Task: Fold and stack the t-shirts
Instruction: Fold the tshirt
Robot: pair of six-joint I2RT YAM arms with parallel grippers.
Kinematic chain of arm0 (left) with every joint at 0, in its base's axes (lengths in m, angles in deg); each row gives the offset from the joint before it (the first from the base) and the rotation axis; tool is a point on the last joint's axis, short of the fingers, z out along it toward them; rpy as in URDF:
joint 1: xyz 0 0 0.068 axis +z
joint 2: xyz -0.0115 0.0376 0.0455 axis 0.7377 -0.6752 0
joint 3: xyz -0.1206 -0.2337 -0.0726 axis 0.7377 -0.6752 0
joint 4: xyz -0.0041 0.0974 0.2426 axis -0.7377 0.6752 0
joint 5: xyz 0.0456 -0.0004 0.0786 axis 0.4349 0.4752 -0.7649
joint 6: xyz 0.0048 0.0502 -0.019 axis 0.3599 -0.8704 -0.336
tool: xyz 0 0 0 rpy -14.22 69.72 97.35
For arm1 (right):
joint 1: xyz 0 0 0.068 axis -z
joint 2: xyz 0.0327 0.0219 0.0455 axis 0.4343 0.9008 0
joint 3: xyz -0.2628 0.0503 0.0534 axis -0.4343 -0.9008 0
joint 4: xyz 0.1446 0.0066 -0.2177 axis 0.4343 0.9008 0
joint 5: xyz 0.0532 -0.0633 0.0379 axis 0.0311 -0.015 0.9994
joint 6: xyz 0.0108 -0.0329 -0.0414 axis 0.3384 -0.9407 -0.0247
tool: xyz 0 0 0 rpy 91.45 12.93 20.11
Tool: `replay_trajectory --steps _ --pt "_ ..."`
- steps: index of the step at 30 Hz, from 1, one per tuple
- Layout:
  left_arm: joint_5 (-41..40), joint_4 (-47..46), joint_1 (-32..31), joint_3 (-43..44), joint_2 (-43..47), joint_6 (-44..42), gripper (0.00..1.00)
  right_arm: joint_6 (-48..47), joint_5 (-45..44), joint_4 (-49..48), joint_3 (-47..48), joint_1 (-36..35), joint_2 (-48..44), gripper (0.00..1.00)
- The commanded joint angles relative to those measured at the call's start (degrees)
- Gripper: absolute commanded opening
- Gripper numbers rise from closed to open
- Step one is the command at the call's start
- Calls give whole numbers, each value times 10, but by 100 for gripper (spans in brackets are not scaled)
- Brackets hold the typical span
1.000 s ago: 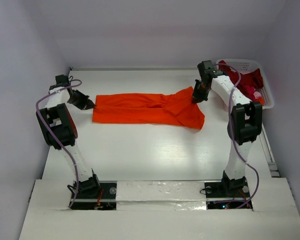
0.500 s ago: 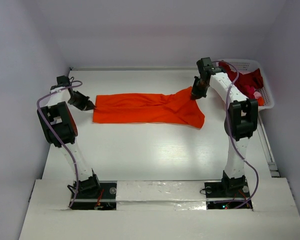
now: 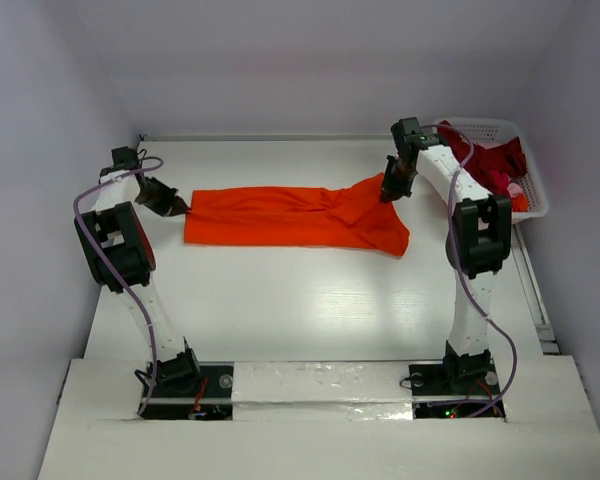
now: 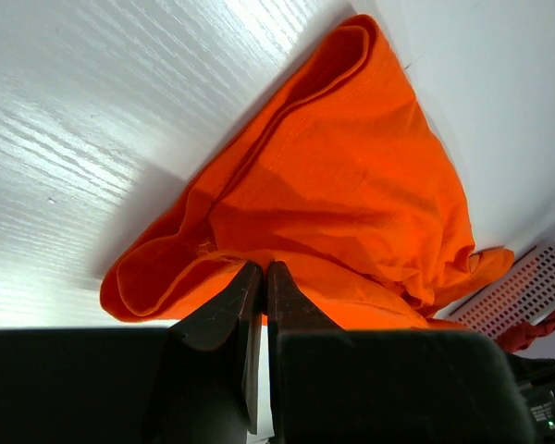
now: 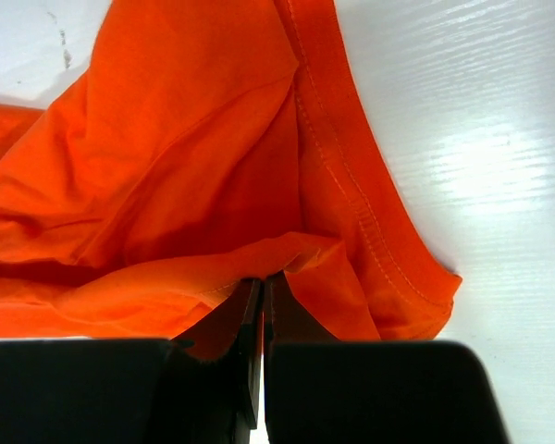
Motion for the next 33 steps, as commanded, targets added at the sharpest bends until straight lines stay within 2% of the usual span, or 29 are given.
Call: replay_trajectory --steps 1,5,10,11,13,14,17,18,19,20,22,23,27,28,30,31,33 --pt "-5 2 1 29 -10 4 0 -8 14 -9 29 5 20 0" --pt "-7 1 -5 35 -19 4 2 -8 18 -15 37 5 29 0" --pt "-16 -5 -5 38 -27 6 17 -15 9 -9 58 5 44 0" --pt "-17 -6 -5 40 -27 6 28 -18 8 -8 61 5 50 0" --pt "-19 -8 -5 40 -29 7 38 -20 5 -9 67 5 56 0" --pt "-20 -8 -5 44 -29 7 49 -22 3 -12 68 5 59 1" --pt "-27 -4 -5 58 -33 7 66 -29 7 -18 72 5 61 16" --pt "-30 -3 -5 62 -34 6 69 -30 2 -16 76 5 63 20" --pt "-32 0 -5 67 -35 5 69 -32 1 -15 83 5 65 37" --pt "-33 2 -5 76 -35 5 70 -35 -3 -9 98 10 65 49" --pt "-36 4 -5 83 -30 4 70 -37 -12 -1 119 11 66 68" --pt "-38 3 -5 86 -25 4 70 -38 -13 9 143 11 66 70" --pt "-46 7 -5 88 19 1 68 -37 -21 17 160 11 46 66" --pt "-47 7 -5 84 29 -1 67 -37 -21 14 152 11 26 58" --pt "-47 3 -10 69 56 -3 64 -37 1 1 130 11 4 52" --pt "-46 1 -10 61 63 -4 62 -36 4 -1 108 11 -6 41" --pt "-44 -7 -26 33 84 -3 43 -36 20 -9 85 3 -33 28"
